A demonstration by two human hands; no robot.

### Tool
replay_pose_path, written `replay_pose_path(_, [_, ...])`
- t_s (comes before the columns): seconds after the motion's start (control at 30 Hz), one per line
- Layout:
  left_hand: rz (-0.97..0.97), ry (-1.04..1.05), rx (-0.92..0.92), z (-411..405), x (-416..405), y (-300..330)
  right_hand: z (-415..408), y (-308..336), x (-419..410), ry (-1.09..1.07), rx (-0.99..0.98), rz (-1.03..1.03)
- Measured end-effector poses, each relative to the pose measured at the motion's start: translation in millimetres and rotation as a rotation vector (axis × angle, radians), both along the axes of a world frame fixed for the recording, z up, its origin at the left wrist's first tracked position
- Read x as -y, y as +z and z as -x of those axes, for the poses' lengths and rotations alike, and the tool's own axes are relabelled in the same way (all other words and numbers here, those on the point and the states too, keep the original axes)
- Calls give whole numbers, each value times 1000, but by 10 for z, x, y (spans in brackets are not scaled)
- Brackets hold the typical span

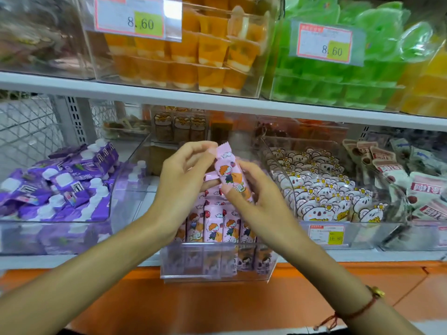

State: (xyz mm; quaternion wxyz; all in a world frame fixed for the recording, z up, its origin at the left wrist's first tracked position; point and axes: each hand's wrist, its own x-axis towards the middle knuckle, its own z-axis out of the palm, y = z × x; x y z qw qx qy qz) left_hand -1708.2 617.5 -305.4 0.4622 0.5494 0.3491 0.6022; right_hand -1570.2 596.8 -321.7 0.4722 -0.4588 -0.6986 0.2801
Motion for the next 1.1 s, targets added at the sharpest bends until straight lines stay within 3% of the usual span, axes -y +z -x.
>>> replay_pose_path(0.1, [-84, 41, -105, 35, 2, -139, 13, 12, -53, -12, -385, 276])
replay_pose_path(0.23, [-95, -23, -320, 0, 28, -285, -19, 27, -72, -2, -593, 369])
replay_pose_path(0.37, [-159, 32, -465, -47, 20, -358, 17, 22, -59, 15, -601, 356])
replay_pose_path(0.6, [-224, 53, -464, -19, -51, -371, -79, 72, -94, 88, -551, 357])
replay_pose_path(0.8, [-366, 132, -576, -22, -53, -395, -27, -29, -55, -133, -420, 76])
replay_pose_path(0.93, [-201, 42, -376, -18, -51, -305, -34, -2, -29, -109, -343, 57])
replay_pose_path(1.1, [257, -265, -202, 34, 1, -209, -87, 20, -51, -123, -314, 245])
